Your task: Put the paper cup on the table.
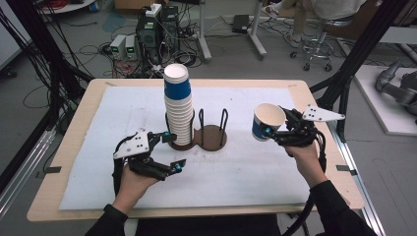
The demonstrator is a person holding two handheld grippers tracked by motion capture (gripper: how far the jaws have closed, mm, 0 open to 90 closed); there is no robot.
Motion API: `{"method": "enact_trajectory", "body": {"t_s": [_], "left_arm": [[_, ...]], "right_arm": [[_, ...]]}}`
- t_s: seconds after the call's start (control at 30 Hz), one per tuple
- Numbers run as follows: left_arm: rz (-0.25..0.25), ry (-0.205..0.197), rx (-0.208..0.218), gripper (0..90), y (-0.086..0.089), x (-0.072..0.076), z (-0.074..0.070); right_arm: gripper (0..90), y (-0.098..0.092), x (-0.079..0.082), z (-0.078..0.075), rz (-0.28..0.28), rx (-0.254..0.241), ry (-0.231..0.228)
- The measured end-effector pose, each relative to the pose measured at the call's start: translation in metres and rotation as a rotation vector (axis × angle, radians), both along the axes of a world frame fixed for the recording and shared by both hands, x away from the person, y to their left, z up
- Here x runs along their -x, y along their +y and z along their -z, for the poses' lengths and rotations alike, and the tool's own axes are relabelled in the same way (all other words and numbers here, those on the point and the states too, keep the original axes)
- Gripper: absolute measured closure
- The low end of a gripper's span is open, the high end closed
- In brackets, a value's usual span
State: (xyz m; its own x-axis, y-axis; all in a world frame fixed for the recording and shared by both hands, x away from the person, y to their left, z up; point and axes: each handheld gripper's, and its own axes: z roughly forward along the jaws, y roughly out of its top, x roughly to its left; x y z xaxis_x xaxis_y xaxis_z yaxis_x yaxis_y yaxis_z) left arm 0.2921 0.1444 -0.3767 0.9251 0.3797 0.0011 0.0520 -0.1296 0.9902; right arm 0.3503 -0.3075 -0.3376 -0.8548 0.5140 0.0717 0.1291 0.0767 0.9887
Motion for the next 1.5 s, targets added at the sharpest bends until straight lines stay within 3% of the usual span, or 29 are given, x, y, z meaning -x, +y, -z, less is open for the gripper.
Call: {"method": "enact_trajectory", "body": {"t_s": [0.37, 0.67, 1.07, 1.5], "left_arm": [[-0.001, 0.004, -0.001, 14.7, 0.0, -0.001, 0.001], [-0.001, 0.011, -0.005, 14.7, -0.001, -0.002, 0.003], [-0.002, 0.02, -0.016, 14.7, -0.001, -0.002, 0.005], [-0.002, 0.024, -0.022, 14.7, -0.002, -0.004, 0.008]], "right_arm": [[22.0, -0.016, -0.019, 0.005, 0.103, -0.003, -0.005], [21.9, -0.026, -0.038, 0.015, 0.194, 0.002, 0.024], [21.8, -0.027, -0.055, 0.027, 0.261, 0.032, 0.054], [21.9, -0.028, -0.061, 0.044, 0.308, 0.052, 0.092]]}}
